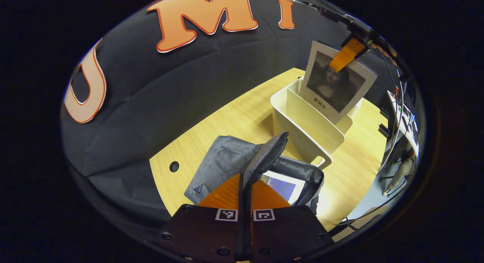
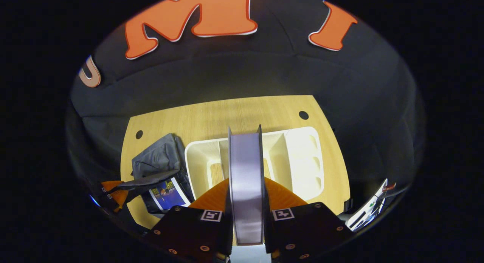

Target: Open the schoolbag, grab two books from the bookshelf and put them into the schoolbag.

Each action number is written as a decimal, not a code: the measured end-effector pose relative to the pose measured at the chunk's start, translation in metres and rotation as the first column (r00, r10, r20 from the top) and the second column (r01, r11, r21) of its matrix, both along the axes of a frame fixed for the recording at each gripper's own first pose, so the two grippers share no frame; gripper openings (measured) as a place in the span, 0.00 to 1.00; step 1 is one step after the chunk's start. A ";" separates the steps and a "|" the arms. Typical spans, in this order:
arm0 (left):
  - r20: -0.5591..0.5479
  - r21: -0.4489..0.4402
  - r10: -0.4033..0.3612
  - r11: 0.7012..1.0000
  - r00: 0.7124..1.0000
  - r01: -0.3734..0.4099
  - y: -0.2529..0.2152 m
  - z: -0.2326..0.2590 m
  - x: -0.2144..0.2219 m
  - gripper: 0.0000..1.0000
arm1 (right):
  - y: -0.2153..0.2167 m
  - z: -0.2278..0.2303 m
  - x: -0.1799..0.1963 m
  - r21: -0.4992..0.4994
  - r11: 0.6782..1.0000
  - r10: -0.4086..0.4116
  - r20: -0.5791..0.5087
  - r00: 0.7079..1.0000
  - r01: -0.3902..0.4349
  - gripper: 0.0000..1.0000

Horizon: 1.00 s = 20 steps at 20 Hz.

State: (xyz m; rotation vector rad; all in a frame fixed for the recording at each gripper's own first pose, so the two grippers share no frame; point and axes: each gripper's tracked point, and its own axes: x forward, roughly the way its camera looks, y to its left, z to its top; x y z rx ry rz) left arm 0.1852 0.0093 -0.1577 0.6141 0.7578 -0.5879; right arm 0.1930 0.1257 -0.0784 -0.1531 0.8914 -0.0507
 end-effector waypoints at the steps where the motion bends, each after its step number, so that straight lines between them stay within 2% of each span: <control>1: -0.004 -0.006 -0.003 1.000 1.000 0.003 0.000 -0.002 -0.001 0.01 | 0.003 0.012 -0.006 0.004 1.000 -0.006 0.030 1.000 0.006 0.34; 5: -0.003 -0.011 -0.043 0.999 0.999 0.043 -0.001 0.001 -0.002 0.01 | 0.024 0.058 -0.028 0.079 0.997 -0.018 0.153 0.988 0.006 0.34; 8: 0.008 0.002 -0.073 0.997 0.997 0.073 0.002 0.005 0.000 0.01 | 0.042 0.084 -0.051 0.178 0.984 -0.044 0.224 0.974 0.003 0.34; 12: 0.043 0.025 -0.114 0.993 0.993 0.113 0.001 0.018 0.004 0.01 | 0.061 0.088 -0.082 0.291 0.957 -0.081 0.285 0.955 -0.006 0.34; 16: 0.077 0.044 -0.148 0.988 0.986 0.145 0.000 0.030 0.008 0.01 | 0.082 0.062 -0.109 0.468 0.884 -0.148 0.260 0.954 0.010 0.33; 20: 0.090 0.070 -0.189 0.981 0.978 0.183 0.001 0.036 0.011 0.01 | 0.100 0.019 -0.124 0.641 0.765 -0.244 0.192 0.951 0.067 0.33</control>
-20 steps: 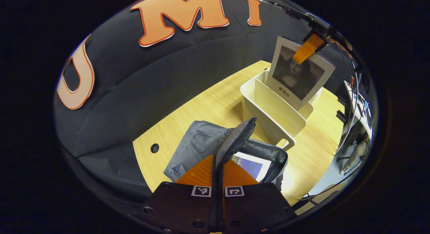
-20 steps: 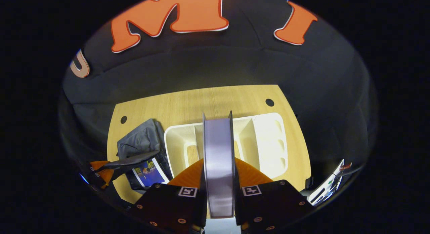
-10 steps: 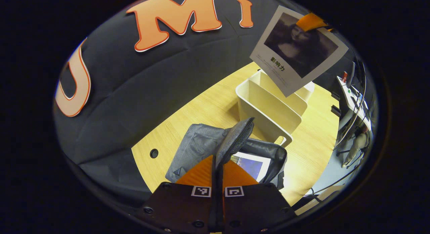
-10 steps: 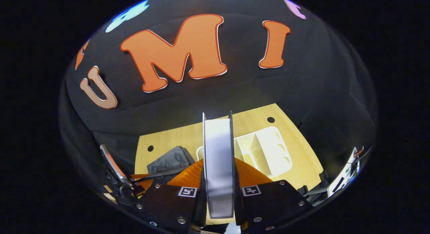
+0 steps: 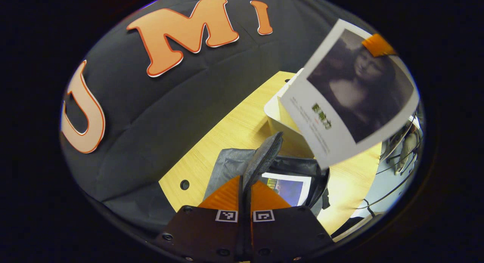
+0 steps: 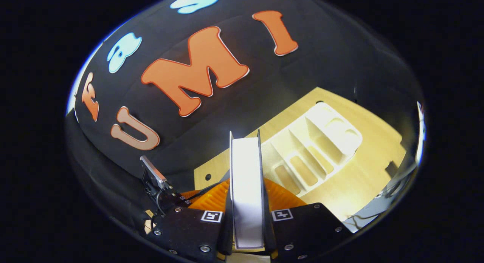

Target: Open the schoolbag, grab two books from the bookshelf and put them into the schoolbag.

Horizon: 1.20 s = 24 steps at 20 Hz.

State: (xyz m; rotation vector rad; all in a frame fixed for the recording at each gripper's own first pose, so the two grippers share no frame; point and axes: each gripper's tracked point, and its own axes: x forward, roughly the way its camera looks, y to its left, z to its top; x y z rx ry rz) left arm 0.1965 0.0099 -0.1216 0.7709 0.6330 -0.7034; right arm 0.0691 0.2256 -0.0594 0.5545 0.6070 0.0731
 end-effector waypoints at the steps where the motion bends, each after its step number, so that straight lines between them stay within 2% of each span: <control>1: 0.005 0.006 -0.009 1.000 1.000 0.009 0.001 0.002 0.001 0.01 | 0.005 -0.015 -0.004 0.050 0.999 -0.013 -0.013 1.000 0.014 0.33; 4: 0.011 0.015 -0.025 1.000 1.000 0.025 0.000 0.004 -0.002 0.01 | 0.026 -0.056 -0.009 0.194 0.980 -0.025 -0.054 0.998 0.036 0.33; 9: 0.010 0.026 -0.023 0.999 1.000 0.023 0.003 0.006 -0.004 0.01 | 0.058 -0.113 -0.002 0.381 0.921 -0.039 -0.103 0.994 0.076 0.33; 13: 0.010 0.029 -0.034 0.999 0.999 0.034 0.002 0.008 -0.008 0.01 | 0.075 -0.159 0.012 0.428 0.896 -0.054 -0.157 0.986 0.117 0.33; 17: 0.018 0.035 -0.035 0.999 0.999 0.034 -0.001 0.011 -0.009 0.01 | 0.089 -0.187 0.025 0.472 0.868 -0.076 -0.186 0.980 0.157 0.33; 24: 0.035 0.054 -0.048 0.997 0.998 0.046 -0.005 0.013 -0.014 0.01 | 0.111 -0.210 0.062 0.550 0.813 -0.136 -0.143 0.980 0.193 0.33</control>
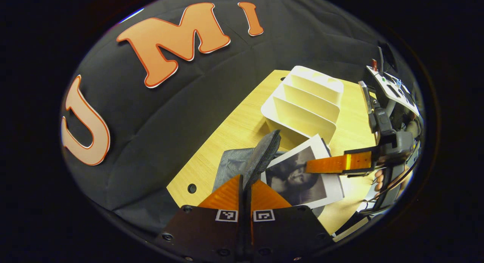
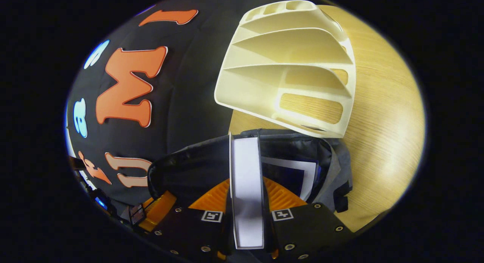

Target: Open the schoolbag, grab two books from the bookshelf and put them into the schoolbag.

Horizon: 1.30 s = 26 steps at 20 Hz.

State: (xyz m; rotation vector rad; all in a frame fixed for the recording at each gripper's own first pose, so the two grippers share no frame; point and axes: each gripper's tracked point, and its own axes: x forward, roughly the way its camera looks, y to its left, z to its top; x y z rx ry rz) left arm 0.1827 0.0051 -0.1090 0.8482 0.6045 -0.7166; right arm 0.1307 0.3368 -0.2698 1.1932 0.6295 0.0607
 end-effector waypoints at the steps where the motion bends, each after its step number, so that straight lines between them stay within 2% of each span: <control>1: 0.006 0.006 -0.008 1.000 1.000 0.008 0.000 0.001 -0.004 0.01 | 0.005 -0.003 0.004 -0.003 1.000 -0.004 0.009 1.000 0.004 0.32; 5: 0.003 -0.021 -0.029 0.999 1.000 0.029 -0.013 0.007 -0.011 0.01 | 0.022 -0.008 0.026 -0.004 0.999 -0.036 0.035 0.999 0.037 0.32; 10: 0.008 -0.022 -0.024 0.999 1.000 0.024 -0.011 0.008 -0.005 0.01 | 0.032 -0.021 0.045 -0.016 0.998 -0.065 0.011 0.998 0.065 0.34; 11: 0.002 -0.023 -0.027 0.999 1.000 0.027 -0.011 0.007 -0.007 0.01 | 0.033 -0.023 0.044 -0.024 0.997 -0.068 -0.006 0.998 0.068 0.45; 12: 0.002 -0.021 -0.030 0.999 1.000 0.030 -0.011 0.006 -0.008 0.01 | 0.033 -0.028 0.042 -0.043 0.997 -0.068 -0.030 0.997 0.066 0.36; 14: 0.008 -0.012 -0.025 1.000 1.000 0.025 -0.008 0.006 -0.004 0.01 | 0.033 -0.045 0.032 -0.112 0.993 -0.052 -0.121 0.991 0.038 0.45; 15: 0.001 -0.019 -0.018 1.000 1.000 0.018 -0.007 0.004 -0.003 0.01 | 0.033 -0.054 0.025 -0.139 0.990 -0.036 -0.168 0.985 0.013 0.56; 16: -0.007 -0.027 -0.011 1.000 1.000 0.011 -0.005 0.002 -0.004 0.01 | 0.036 -0.058 0.019 -0.145 0.989 -0.014 -0.199 0.980 -0.015 0.62; 18: -0.030 -0.044 0.002 0.999 1.000 -0.004 -0.004 -0.001 -0.003 0.01 | 0.039 -0.060 0.008 -0.147 0.988 0.009 -0.251 0.968 -0.047 0.84; 19: -0.046 -0.058 0.009 0.998 0.999 -0.011 -0.003 -0.004 -0.005 0.01 | 0.038 -0.059 0.002 -0.158 0.985 0.019 -0.273 0.962 -0.064 0.98; 22: -0.068 -0.083 0.029 0.996 0.997 -0.035 0.002 -0.010 -0.011 0.01 | 0.030 -0.047 -0.017 -0.224 0.966 0.058 -0.306 0.950 -0.131 0.99; 26: -0.145 -0.147 0.088 0.983 0.986 -0.109 0.005 -0.024 -0.028 0.03 | 0.002 -0.028 -0.026 -0.335 0.926 0.070 -0.295 0.953 -0.172 0.99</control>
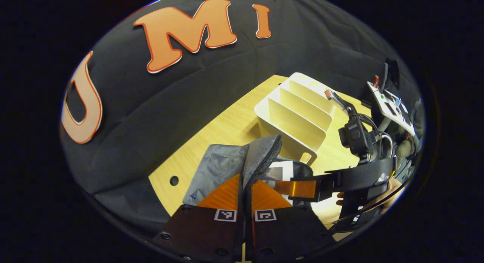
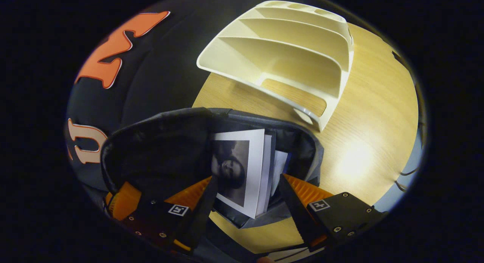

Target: Open the schoolbag, grab two books from the bookshelf and put them into the schoolbag.

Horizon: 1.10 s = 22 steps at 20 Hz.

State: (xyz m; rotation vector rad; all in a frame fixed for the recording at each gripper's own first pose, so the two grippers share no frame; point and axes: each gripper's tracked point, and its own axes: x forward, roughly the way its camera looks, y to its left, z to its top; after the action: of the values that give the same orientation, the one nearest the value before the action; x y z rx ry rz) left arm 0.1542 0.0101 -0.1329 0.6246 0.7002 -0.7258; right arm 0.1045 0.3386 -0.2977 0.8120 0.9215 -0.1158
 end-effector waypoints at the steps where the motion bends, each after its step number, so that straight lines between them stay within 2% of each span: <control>1: -0.016 -0.016 0.021 1.000 1.000 -0.021 0.002 -0.005 -0.004 0.06 | -0.006 0.006 -0.001 -0.016 1.000 0.011 0.007 1.000 -0.011 0.99; 2: -0.039 -0.037 0.041 0.998 0.998 -0.042 0.001 -0.008 -0.010 0.08 | -0.013 0.012 -0.004 -0.033 0.999 0.022 0.012 1.000 -0.021 0.99; 5: -0.094 -0.079 0.092 0.992 0.991 -0.100 -0.002 -0.022 -0.025 0.26 | -0.033 0.018 -0.011 -0.084 0.994 0.066 0.007 0.998 -0.066 0.98; 9: -0.158 -0.119 0.192 0.970 0.969 -0.211 -0.009 -0.040 -0.049 0.81 | -0.054 0.026 -0.019 -0.153 0.976 0.155 -0.008 0.988 -0.155 0.99; 12: -0.175 -0.122 0.289 0.942 0.941 -0.312 -0.013 -0.055 -0.062 0.89 | -0.075 0.038 -0.023 -0.245 0.942 0.236 -0.006 0.972 -0.231 0.99; 14: -0.161 -0.137 0.344 0.920 0.925 -0.366 -0.016 -0.058 -0.067 1.00 | -0.087 0.054 -0.023 -0.297 0.914 0.295 0.021 0.955 -0.275 0.99; 17: -0.085 -0.194 0.406 0.889 0.910 -0.415 -0.024 -0.038 -0.078 1.00 | -0.102 0.085 -0.016 -0.402 0.860 0.378 0.087 0.922 -0.315 0.99; 20: 0.050 -0.297 0.448 0.860 0.893 -0.415 -0.033 0.008 -0.073 1.00 | -0.110 0.137 0.000 -0.524 0.805 0.446 0.225 0.866 -0.278 0.99; 22: 0.153 -0.375 0.483 0.836 0.862 -0.401 -0.034 0.042 -0.074 1.00 | -0.115 0.180 0.001 -0.588 0.778 0.475 0.322 0.819 -0.220 0.99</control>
State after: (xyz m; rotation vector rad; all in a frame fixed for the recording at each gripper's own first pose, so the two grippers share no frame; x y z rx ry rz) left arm 0.0800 -0.0236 -0.0911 0.2144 0.4551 -0.3080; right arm 0.1053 0.2239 -0.1175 0.1123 0.5319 0.1543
